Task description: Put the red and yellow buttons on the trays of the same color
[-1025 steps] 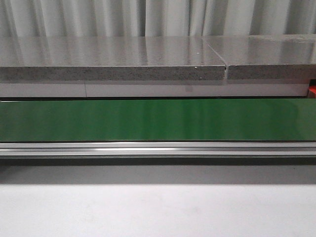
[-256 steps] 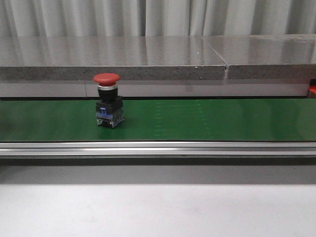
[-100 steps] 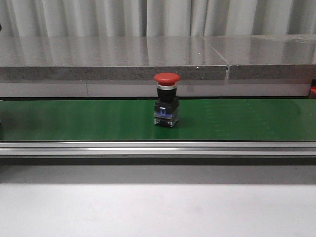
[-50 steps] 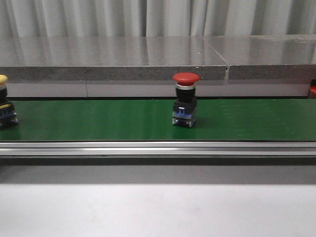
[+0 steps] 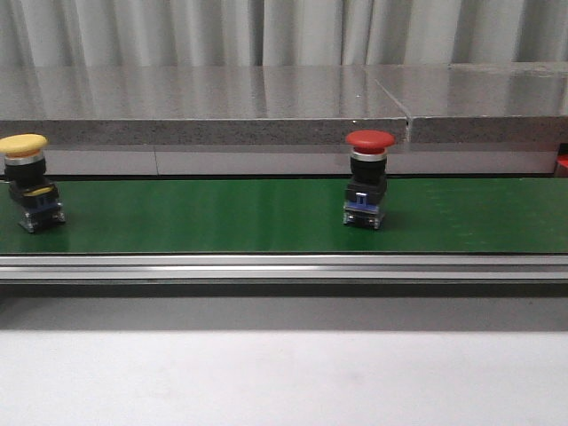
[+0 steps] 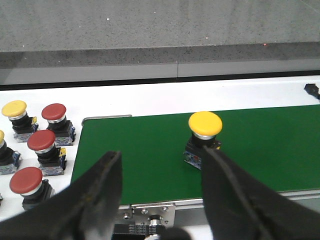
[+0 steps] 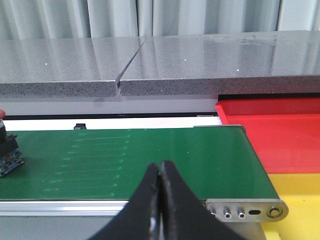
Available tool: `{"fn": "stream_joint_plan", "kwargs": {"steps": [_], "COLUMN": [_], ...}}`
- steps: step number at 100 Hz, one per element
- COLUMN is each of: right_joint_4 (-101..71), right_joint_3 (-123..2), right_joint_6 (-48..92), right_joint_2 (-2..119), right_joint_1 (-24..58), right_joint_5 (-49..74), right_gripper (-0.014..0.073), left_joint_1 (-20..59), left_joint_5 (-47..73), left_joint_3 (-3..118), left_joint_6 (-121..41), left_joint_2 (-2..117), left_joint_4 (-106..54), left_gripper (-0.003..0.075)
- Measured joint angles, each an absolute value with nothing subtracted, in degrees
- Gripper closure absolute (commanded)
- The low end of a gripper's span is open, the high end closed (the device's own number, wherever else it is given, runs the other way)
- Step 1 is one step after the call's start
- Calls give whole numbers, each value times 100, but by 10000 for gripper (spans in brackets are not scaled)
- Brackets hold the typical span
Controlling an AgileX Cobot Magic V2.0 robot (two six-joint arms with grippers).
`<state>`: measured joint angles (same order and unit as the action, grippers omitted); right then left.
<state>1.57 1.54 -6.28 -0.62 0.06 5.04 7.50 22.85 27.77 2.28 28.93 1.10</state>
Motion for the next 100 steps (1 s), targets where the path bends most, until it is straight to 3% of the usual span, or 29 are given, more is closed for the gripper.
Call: {"fn": "stream_joint_plan", "kwargs": {"steps": [26,71,100], "right_joint_4": [157,30,-256], "right_joint_3": [154,154,-899], "right_joint_6": [-628,-628,-628], "right_joint_2": [-62,-62,448], "right_joint_1": [6,6,6], "right_joint_5": [504,163,1097], "right_gripper": [660,660,660], "left_joint_1": [750,750,750], "left_joint_5": [2274,2266,2266], "left_joint_3": [2504,2504,2504], "left_joint_6": [228,228,228], "left_joint_2": [2349,2349,2349], "left_joint_4": [72,63,63], "left_gripper": [740,739,739]}}
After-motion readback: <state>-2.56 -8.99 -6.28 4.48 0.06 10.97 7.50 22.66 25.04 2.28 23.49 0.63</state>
